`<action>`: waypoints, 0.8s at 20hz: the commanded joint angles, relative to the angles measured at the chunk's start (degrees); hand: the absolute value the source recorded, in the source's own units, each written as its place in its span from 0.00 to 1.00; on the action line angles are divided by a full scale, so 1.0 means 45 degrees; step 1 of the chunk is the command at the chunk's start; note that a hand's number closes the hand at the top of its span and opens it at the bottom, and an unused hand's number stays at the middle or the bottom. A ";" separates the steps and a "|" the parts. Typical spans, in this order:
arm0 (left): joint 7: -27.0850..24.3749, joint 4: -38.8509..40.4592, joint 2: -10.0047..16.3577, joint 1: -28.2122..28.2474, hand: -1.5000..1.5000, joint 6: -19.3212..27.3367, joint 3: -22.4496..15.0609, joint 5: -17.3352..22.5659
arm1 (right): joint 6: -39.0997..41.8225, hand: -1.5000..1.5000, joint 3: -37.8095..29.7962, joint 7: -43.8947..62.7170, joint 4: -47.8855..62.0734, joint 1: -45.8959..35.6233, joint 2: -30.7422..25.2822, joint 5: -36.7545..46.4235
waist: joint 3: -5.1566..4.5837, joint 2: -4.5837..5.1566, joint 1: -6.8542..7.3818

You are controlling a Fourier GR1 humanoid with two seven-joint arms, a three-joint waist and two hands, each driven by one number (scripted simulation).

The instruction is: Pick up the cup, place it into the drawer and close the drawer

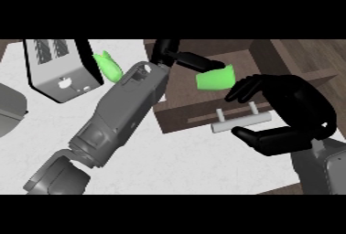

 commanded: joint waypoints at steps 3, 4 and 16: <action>-0.1363 -0.0490 0.0000 0.0030 0.00 0.0568 0.0260 0.1228 | 0.2140 1.00 0.1782 0.1266 -0.0028 -0.0001 -0.1231 0.0249 | -0.0026 -0.0179 0.0498; -0.1511 -0.0270 0.0000 0.0140 0.00 0.0407 0.0488 0.1253 | 0.2536 1.00 0.1467 0.1589 -0.0110 0.0418 -0.1978 0.0140 | -0.0022 -0.0260 0.0803; -0.2222 -0.0412 0.0000 0.0539 0.00 0.0375 0.0581 0.2213 | 0.0124 0.00 0.3461 -0.0423 0.1735 0.1701 -0.2021 0.7758 | 0.0013 -0.0465 0.2510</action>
